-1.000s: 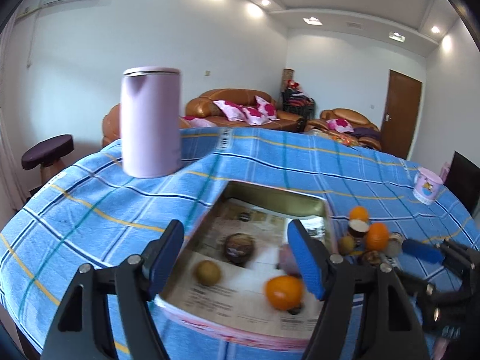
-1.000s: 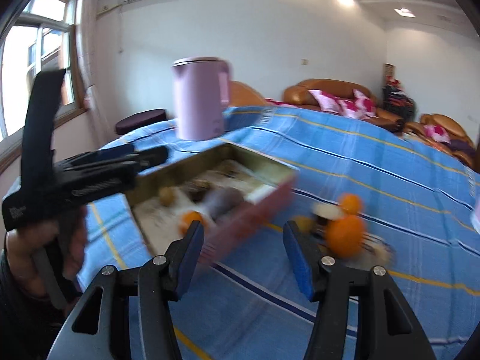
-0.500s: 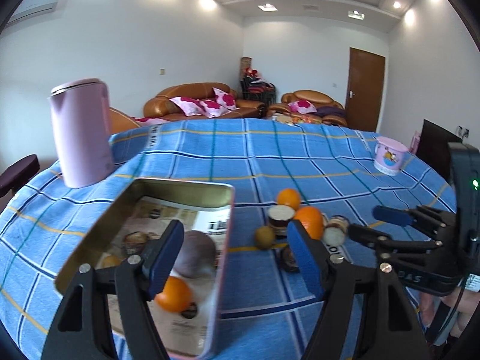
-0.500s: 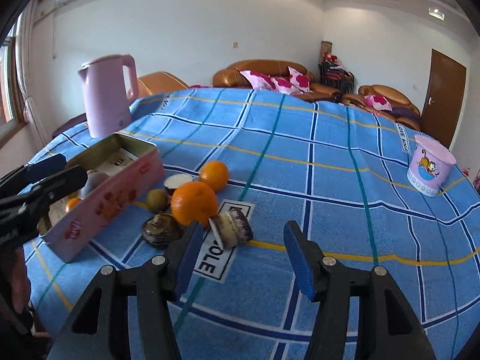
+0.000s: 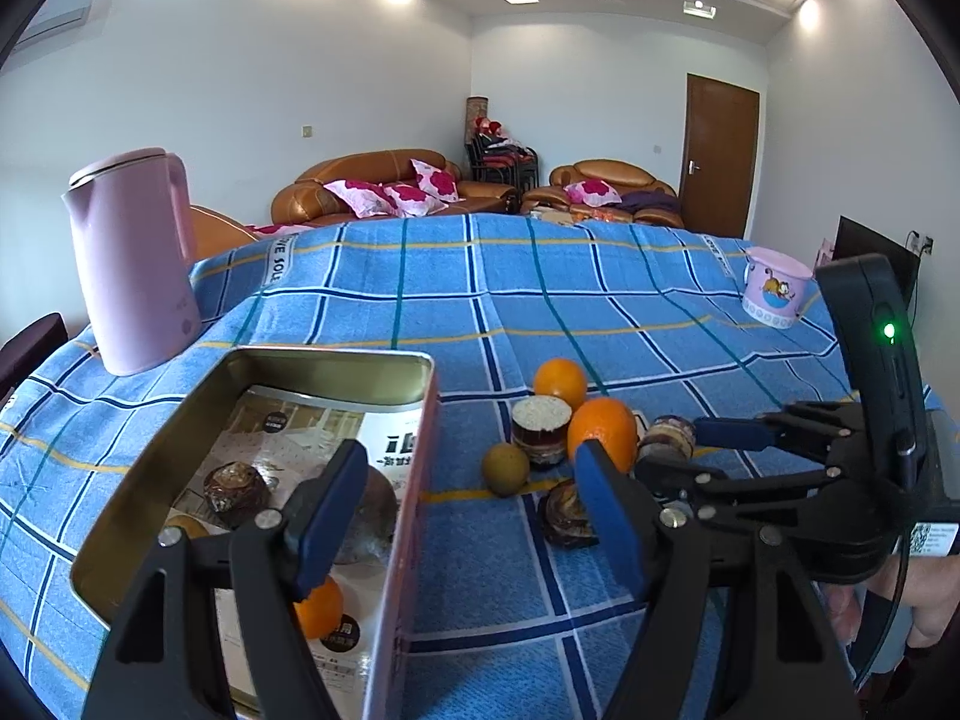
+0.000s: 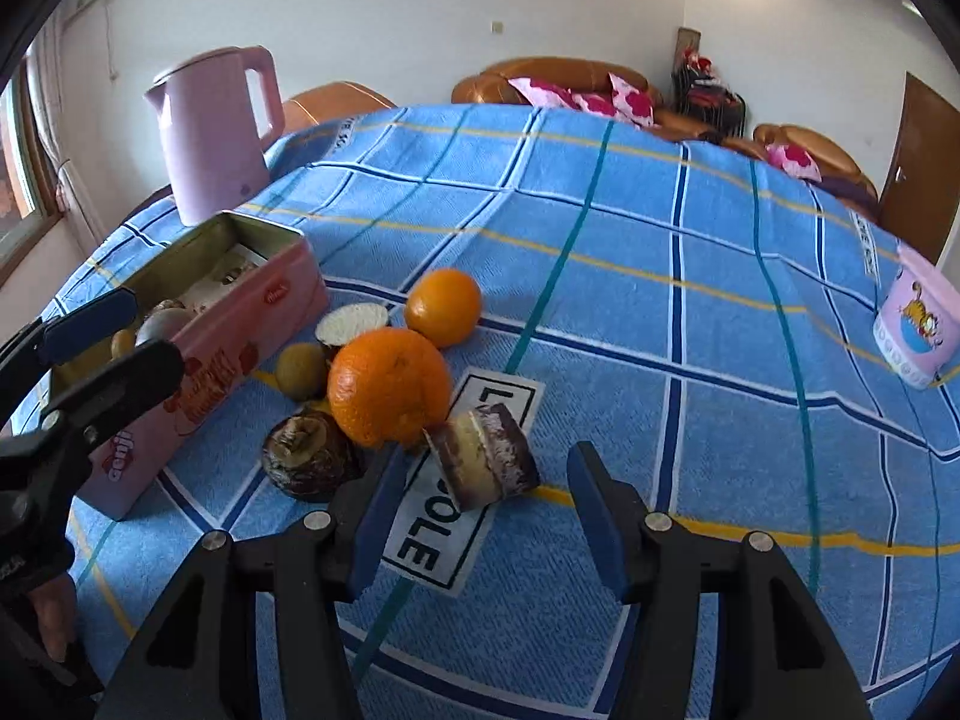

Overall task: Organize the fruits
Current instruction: 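Grasp a dark brown mangosteen with the left gripper while the right grasps a brown cylindrical cake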

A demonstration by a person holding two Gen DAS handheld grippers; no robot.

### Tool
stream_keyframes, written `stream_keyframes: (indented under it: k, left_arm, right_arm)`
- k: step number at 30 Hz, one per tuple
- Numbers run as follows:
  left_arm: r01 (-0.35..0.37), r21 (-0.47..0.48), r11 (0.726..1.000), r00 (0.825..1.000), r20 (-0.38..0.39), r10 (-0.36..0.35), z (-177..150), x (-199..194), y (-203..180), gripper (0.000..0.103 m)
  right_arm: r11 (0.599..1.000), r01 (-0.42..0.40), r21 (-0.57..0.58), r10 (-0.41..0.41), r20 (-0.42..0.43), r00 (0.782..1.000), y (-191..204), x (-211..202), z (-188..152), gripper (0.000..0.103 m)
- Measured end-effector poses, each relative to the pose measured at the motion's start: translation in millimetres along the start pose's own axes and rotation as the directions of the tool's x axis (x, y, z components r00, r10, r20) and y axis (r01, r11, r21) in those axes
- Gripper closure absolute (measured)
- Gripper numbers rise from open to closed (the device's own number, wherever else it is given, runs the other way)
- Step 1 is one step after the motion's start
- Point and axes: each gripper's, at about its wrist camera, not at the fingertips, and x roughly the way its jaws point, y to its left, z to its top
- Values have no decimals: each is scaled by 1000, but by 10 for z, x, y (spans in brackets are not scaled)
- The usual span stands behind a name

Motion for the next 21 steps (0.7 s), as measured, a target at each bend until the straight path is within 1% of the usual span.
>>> stream_keyframes:
  k: [1,2,5,10,12,14,16,18,20,21]
  left_arm:
    - [6,3,1000,1000,-6,-6,-6,14,-15,29]
    - [10,4,1000,1000,-10,-10,-11,21,-25,29]
    - [23,16,1000,1000,-15,-23,-20,31,-75,29]
    - [56,53,997,998,-32,-55,-31,68,-230,31]
    - [77,72,994,996,-47,-74,-34,98,-301,37]
    - [111,84,990,991,-87,-103,-41,164,-371,47]
    - [119,94,988,987,-116,-108,-52,223,-424,48]
    - [129,95,987,982,-151,-113,-64,299,-459,51]
    - [143,89,986,974,-187,-124,-86,365,-474,61]
    - [134,90,987,974,-195,-115,-92,386,-479,61]
  right_arm:
    - [1000,-3,0,3,-5,1000,0,7,-3,63]
    - [1000,-4,2,4,-5,1000,-4,4,-8,65]
    - [1000,-18,11,18,14,1000,-21,-66,-43,65]
    - [994,31,102,-38,69,997,-197,-204,-89,65]
    - [990,32,134,-41,67,997,-265,-201,-82,65]
    - [988,28,151,-37,62,997,-298,-191,-80,65]
    - [987,24,160,-34,59,998,-318,-188,-83,65]
    - [986,23,163,-33,59,998,-322,-191,-85,65]
    - [985,19,169,-29,57,998,-336,-185,-83,65]
    - [985,17,174,-27,54,998,-343,-175,-81,65]
